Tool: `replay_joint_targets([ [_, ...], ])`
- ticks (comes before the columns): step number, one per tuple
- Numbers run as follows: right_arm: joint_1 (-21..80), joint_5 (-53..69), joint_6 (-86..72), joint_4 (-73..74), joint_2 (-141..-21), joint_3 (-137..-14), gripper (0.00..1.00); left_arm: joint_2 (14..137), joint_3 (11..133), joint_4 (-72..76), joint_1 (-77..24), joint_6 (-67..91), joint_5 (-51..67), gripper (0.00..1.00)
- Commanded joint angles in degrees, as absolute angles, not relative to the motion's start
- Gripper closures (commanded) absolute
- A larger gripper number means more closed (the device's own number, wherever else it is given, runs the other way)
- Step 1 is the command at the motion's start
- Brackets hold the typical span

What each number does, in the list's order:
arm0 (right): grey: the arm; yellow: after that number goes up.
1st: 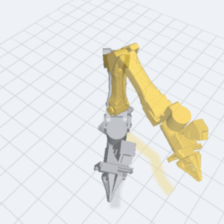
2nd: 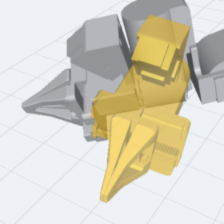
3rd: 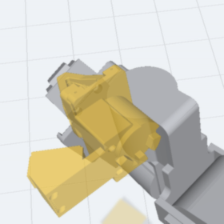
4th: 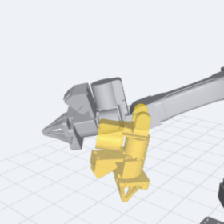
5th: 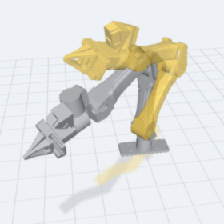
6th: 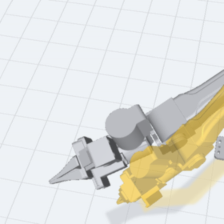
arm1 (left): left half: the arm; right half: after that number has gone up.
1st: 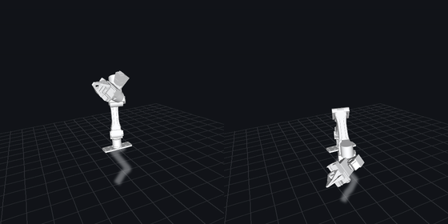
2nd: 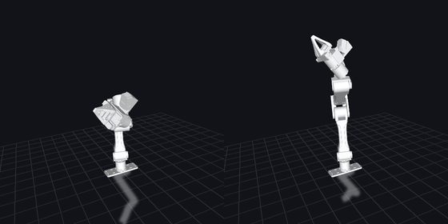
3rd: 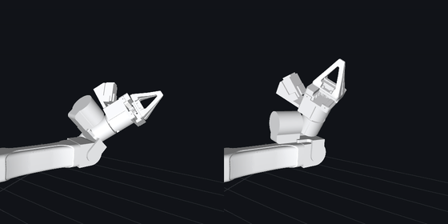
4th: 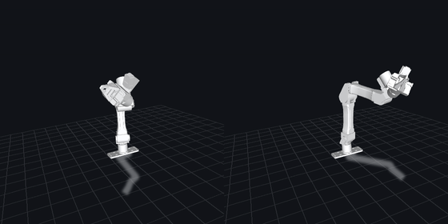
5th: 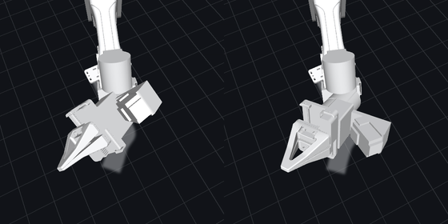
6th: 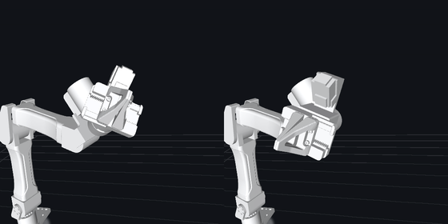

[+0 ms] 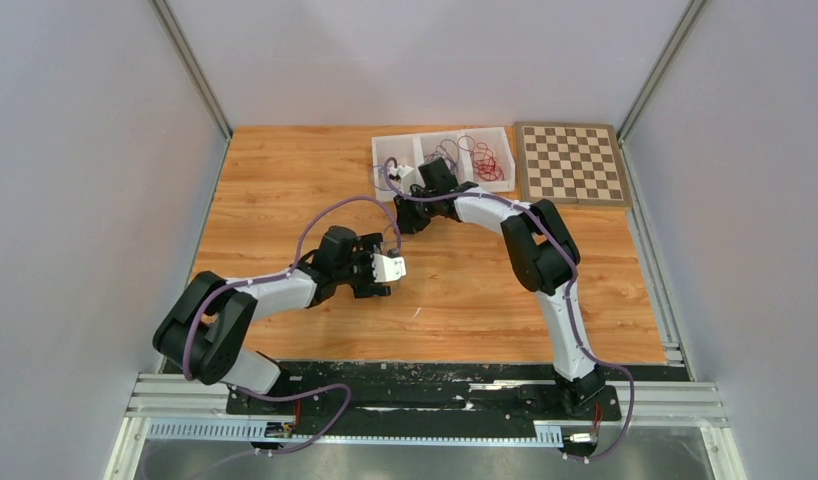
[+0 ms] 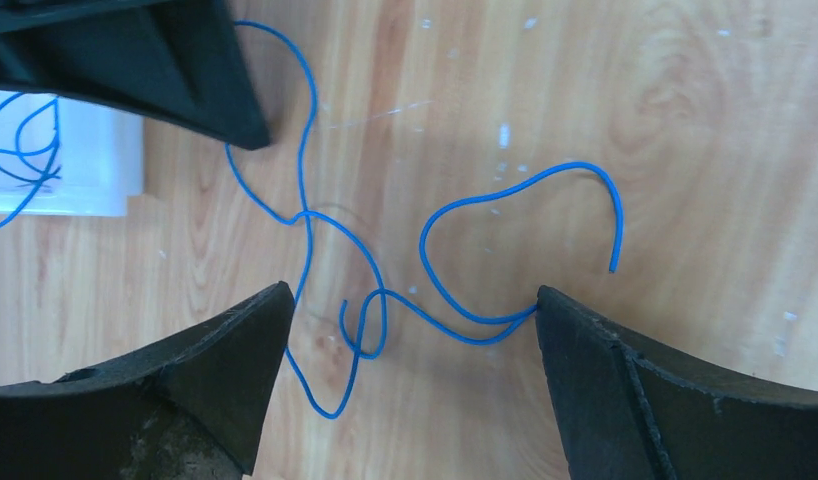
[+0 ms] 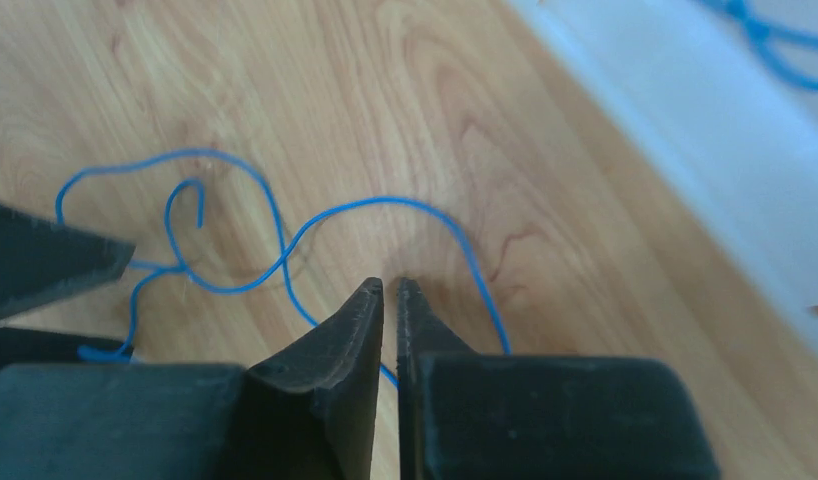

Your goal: Untangle the cables

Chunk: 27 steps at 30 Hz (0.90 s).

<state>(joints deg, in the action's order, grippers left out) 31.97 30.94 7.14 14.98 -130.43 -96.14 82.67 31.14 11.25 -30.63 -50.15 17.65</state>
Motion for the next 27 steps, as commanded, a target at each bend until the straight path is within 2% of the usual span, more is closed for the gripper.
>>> replay_joint_targets([
  [1, 32.27, 35.80, 6.60, 14.42, -129.31, -93.16, 0.91, 85.65, 35.35, 14.29, -28.47, -51.01, 16.64, 0.02],
  [4, 32.26, 38.51, 5.17, 15.38, -128.90, -91.22, 0.93, 88.06, 38.66, 11.26, -24.99, -51.32, 20.32, 0.04],
  [10, 31.98, 46.02, 3.70, 15.99, -128.07, -87.91, 0.92, 91.51, 45.10, -1.37, -20.62, -62.23, 31.17, 0.10],
  [15, 31.71, 50.36, 3.36, 16.27, -127.68, -86.25, 0.92, 95.29, 52.97, -14.31, -18.66, -67.73, 36.17, 0.23],
  [20, 31.18, 51.89, 3.87, 16.38, -125.99, -84.73, 0.89, 97.24, 59.70, -26.98, -18.22, -68.24, 39.70, 0.26],
  [21, 30.67, 52.11, 3.87, 16.42, -125.06, -84.46, 0.87, 97.05, 60.09, -27.90, -17.91, -67.21, 40.24, 0.26],
  [24, 28.98, 52.31, 4.75, 16.39, -120.85, -82.71, 0.71, 94.67, 59.52, -29.09, -17.34, -61.73, 42.31, 0.22],
  [27, 27.58, 51.59, 6.67, 16.65, -115.22, -80.87, 0.50, 91.39, 57.59, -27.66, -16.28, -56.53, 43.96, 0.14],
])
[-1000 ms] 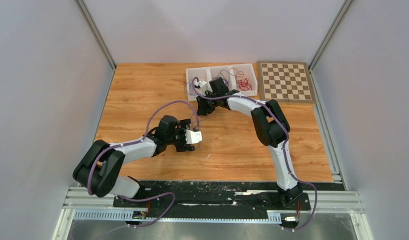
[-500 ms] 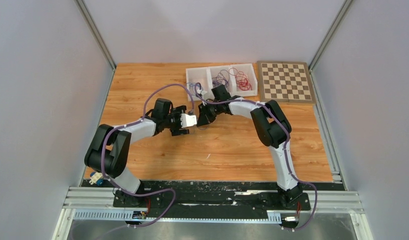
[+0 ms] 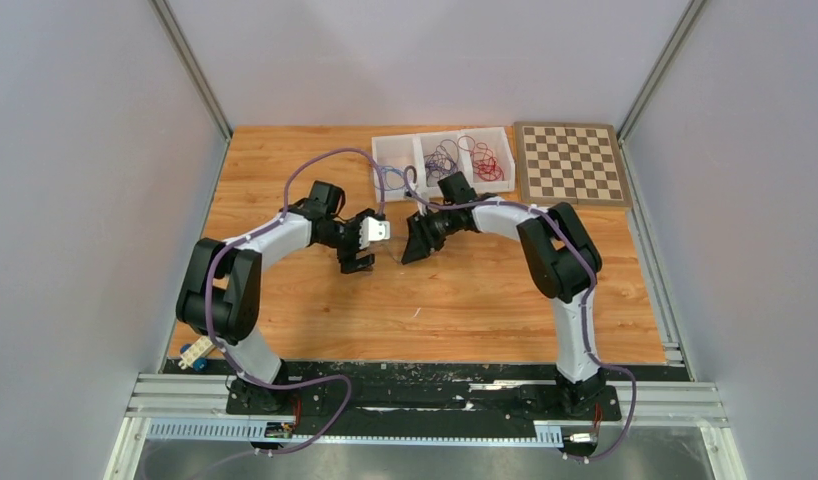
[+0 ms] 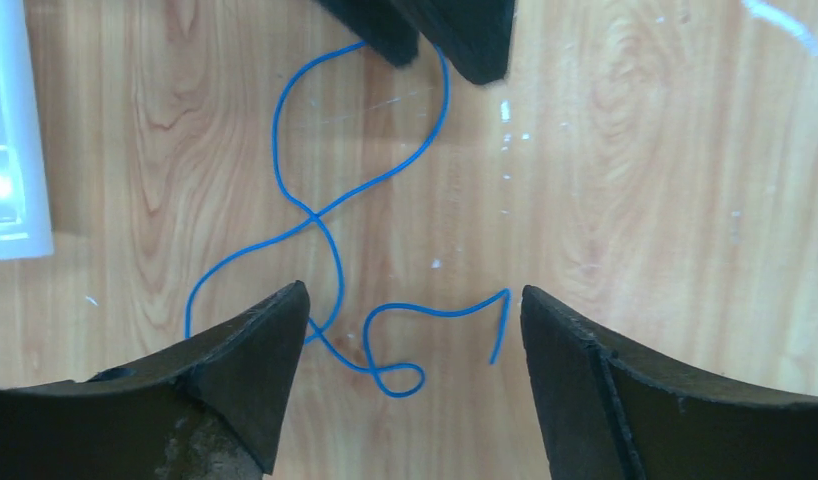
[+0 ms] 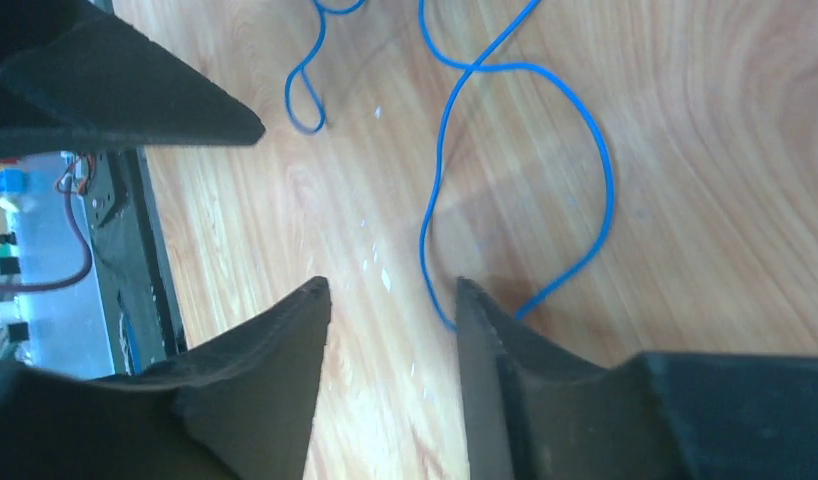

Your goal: Untangle the cables

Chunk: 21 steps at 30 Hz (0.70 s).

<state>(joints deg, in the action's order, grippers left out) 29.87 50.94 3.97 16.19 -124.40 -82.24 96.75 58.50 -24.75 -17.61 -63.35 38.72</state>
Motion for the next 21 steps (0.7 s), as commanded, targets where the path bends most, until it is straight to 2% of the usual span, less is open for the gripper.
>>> replay_joint_targets([
  [1, 27.31, 51.10, 7.13, 16.74, -113.64, -80.60, 0.41, 89.49, 57.40, -27.45, -15.74, -55.42, 44.85, 0.11],
  [4, 27.82, 47.22, 7.50, 16.93, -110.74, -81.69, 0.18, 85.22, 57.71, -26.23, -14.06, -47.98, 46.24, 0.05],
  [8, 31.35, 34.64, 4.60, 16.89, -112.09, -86.59, 0.04, 80.59, 58.09, -21.56, -8.46, -33.26, 48.84, 0.00],
  [14, 39.06, 22.31, 4.80, 17.58, -116.88, -93.47, 0.00, 74.91, 55.56, -12.67, 0.23, -15.35, 41.02, 0.00],
  [21, 46.07, 9.69, 8.47, 21.14, -125.25, -102.67, 0.00, 71.25, 52.70, -9.56, 5.96, -7.28, 34.75, 0.00],
])
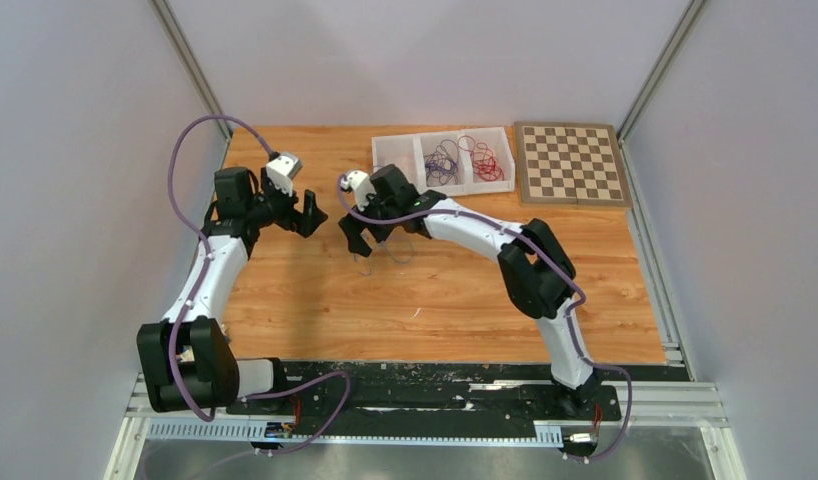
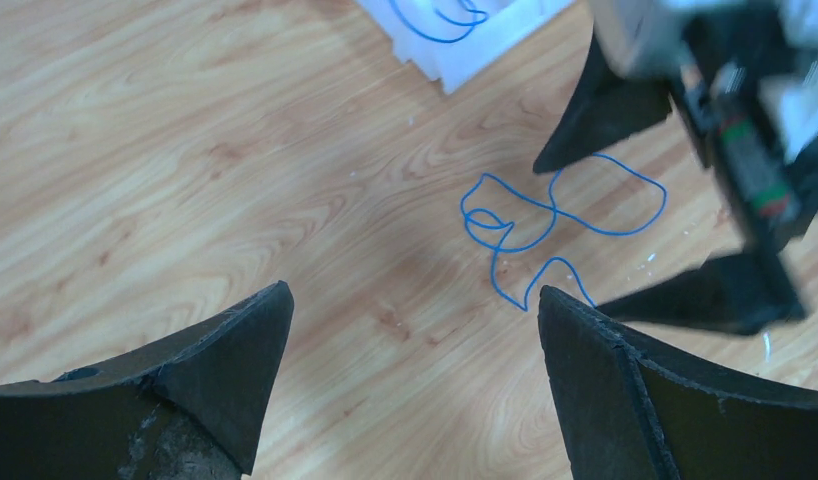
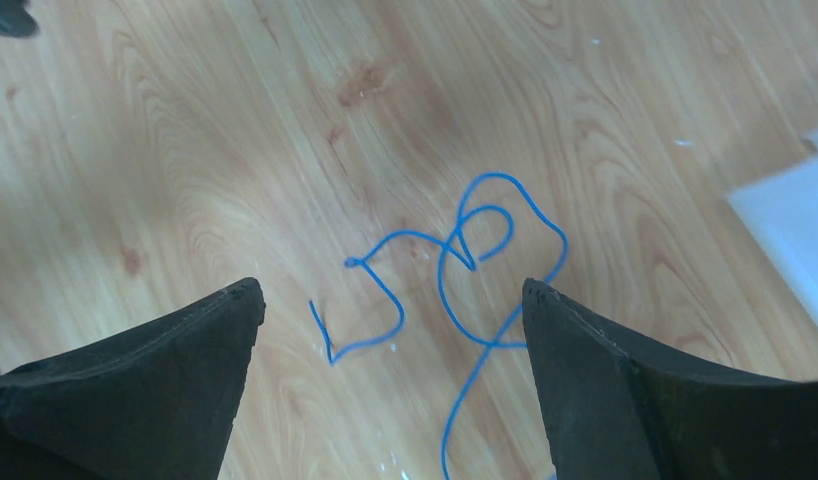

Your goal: Untangle the cables

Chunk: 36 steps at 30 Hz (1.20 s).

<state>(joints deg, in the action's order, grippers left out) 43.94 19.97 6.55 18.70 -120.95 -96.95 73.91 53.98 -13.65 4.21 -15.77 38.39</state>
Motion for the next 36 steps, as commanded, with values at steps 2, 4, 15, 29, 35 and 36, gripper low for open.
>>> replay_joint_targets([
  [2, 46.54, 8.05, 9.77, 21.35, -127.38, -104.23, 0.00, 69.97, 52.25, -9.22, 6.66, -6.96, 33.38, 0.00],
  [4, 46.67, 7.56, 10.77, 21.53, -129.32, -105.31, 0.00, 69.47, 52.14, -9.23, 7.08, -7.18, 33.01, 0.00],
  [15, 45.77, 7.47, 15.27, 23.36, -133.01, -101.11, 0.12, 69.41, 52.54, -8.28, 7.36, -10.29, 33.82, 0.00],
  [29, 38.52, 22.92, 19.14, 31.61, -126.70, -94.45, 1.00, 71.19, 53.33, -6.46, 7.38, -9.34, 35.23, 0.00],
  [35, 32.97, 32.99, 16.01, 29.24, -118.34, -100.78, 1.00, 71.34, 53.86, -5.73, 7.38, -8.28, 35.46, 0.00],
  [36, 32.09, 33.98, 14.66, 28.20, -117.90, -102.54, 1.00, 71.36, 53.98, -5.39, 7.38, -7.78, 35.44, 0.00],
])
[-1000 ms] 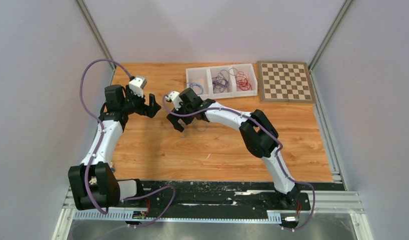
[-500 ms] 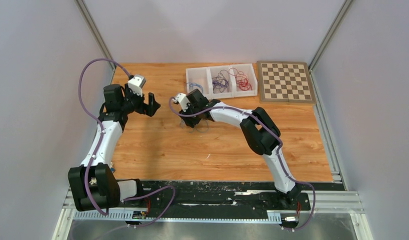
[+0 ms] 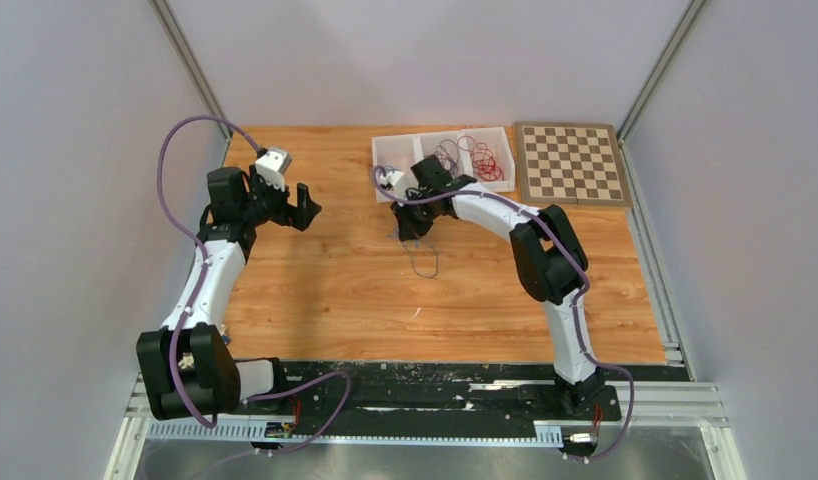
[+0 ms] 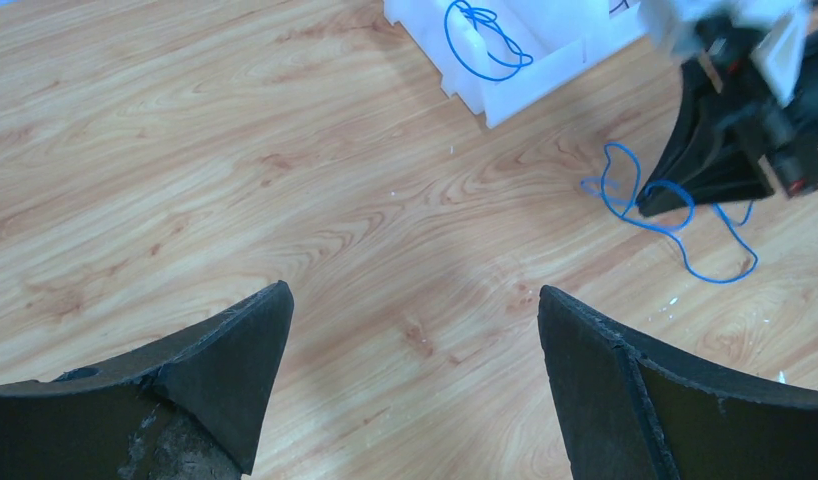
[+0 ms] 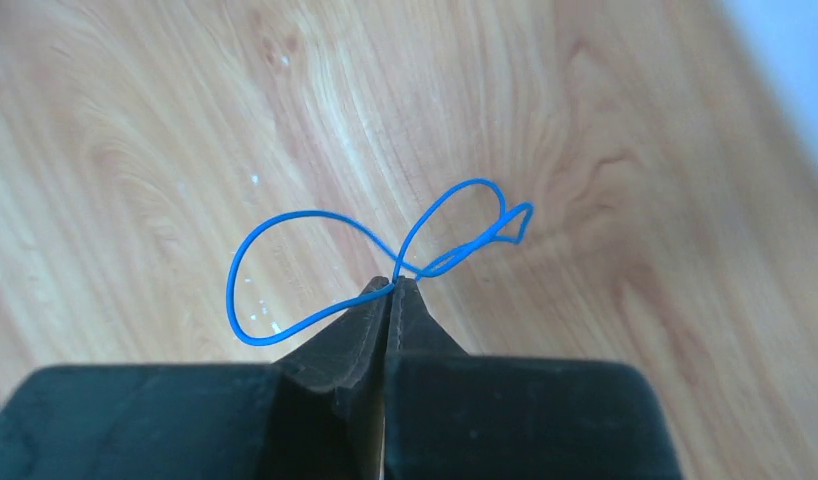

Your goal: Untangle the cables

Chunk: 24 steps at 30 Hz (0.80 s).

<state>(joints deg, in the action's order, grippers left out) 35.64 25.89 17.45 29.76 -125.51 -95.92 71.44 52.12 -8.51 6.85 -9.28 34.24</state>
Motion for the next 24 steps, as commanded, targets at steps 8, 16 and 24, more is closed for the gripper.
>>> replay_joint_targets([
  [8, 28.56, 34.31, 5.36, 16.25, -120.87, -114.59, 1.00, 71.19, 53.92, -3.99, 7.37, -5.99, 34.84, 0.00],
  [16, 28.49, 28.30, 1.08, 4.50, -128.77, -122.96, 1.00, 71.27, 52.93, -2.99, 7.36, -5.45, 34.05, 0.00],
  [24, 28.31, 25.04, 2.54, -1.92, -137.86, -128.31, 1.00, 71.68, 52.05, -2.14, 7.43, -5.84, 33.27, 0.00],
])
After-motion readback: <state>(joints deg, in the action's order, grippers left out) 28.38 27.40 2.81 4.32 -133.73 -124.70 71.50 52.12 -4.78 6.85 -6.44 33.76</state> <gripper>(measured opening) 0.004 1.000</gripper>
